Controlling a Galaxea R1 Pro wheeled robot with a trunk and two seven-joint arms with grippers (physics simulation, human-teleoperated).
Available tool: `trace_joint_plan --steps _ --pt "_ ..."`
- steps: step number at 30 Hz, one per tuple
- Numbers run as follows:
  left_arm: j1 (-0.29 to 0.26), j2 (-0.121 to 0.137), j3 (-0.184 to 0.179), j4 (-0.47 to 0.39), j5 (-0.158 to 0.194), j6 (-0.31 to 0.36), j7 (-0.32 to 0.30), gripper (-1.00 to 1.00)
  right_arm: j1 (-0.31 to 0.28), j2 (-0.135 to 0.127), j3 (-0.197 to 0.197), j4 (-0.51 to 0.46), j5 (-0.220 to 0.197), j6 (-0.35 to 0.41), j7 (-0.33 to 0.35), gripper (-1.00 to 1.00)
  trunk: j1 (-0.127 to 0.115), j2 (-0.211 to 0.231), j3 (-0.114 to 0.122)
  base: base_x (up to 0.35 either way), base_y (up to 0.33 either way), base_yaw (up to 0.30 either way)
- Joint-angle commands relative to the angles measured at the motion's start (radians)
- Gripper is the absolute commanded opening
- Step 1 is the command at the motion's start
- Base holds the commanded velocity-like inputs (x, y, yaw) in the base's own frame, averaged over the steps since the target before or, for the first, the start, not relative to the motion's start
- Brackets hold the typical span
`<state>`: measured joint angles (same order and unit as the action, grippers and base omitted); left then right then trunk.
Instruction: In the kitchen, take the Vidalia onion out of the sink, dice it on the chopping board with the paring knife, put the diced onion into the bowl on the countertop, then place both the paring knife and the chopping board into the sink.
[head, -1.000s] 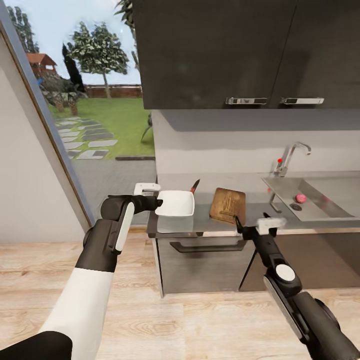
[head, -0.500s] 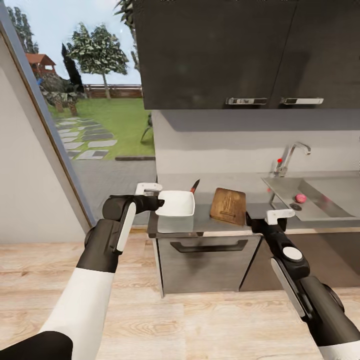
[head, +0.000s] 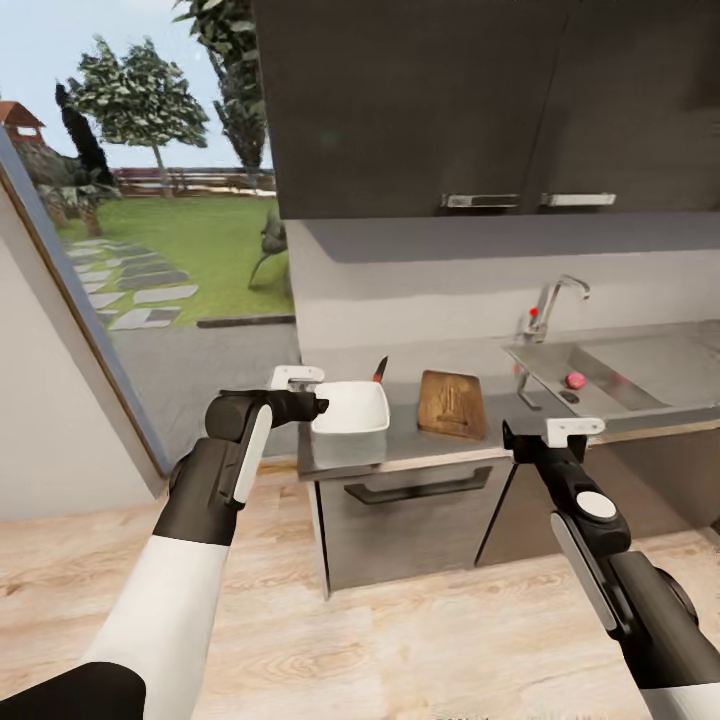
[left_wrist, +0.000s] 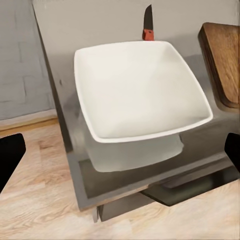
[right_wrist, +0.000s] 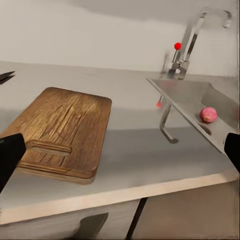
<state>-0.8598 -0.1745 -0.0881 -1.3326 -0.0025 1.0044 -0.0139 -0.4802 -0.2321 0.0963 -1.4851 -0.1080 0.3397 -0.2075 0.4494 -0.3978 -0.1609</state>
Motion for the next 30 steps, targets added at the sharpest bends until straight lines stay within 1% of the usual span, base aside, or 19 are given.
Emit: trace_joint_plan --steps 1,20,24,28,30 --pt "-0.001 0.000 0.001 -0.001 -0.001 0.005 -0.001 1.00 -0.001 -0.001 0.004 -0.001 -0.010 0.004 -0.010 1.00 0.001 -0.002 -0.002 0.000 0.322 -0.280" --pt "-0.001 0.000 0.002 -0.018 -0.001 0.005 0.000 1.00 -0.001 -0.001 0.004 -0.001 -0.010 0.004 -0.009 1.00 0.001 -0.002 -0.002 0.000 0.318 -0.242" --pt "-0.001 0.000 0.002 -0.054 -0.001 0.006 -0.001 1.00 -0.001 -0.001 0.006 -0.001 -0.010 0.003 -0.009 1.00 0.001 -0.002 -0.002 0.000 0.156 -0.192" --pt "-0.001 0.000 0.002 -0.070 -0.001 0.007 -0.001 1.00 -0.001 -0.001 0.007 -0.001 -0.011 0.003 -0.009 1.00 0.001 -0.002 -0.002 0.000 0.046 -0.171" --pt "-0.001 0.000 0.002 -0.098 -0.001 0.007 -0.001 1.00 -0.001 0.000 0.008 -0.001 -0.011 0.002 -0.009 1.00 0.001 -0.002 -0.002 0.000 0.009 -0.159"
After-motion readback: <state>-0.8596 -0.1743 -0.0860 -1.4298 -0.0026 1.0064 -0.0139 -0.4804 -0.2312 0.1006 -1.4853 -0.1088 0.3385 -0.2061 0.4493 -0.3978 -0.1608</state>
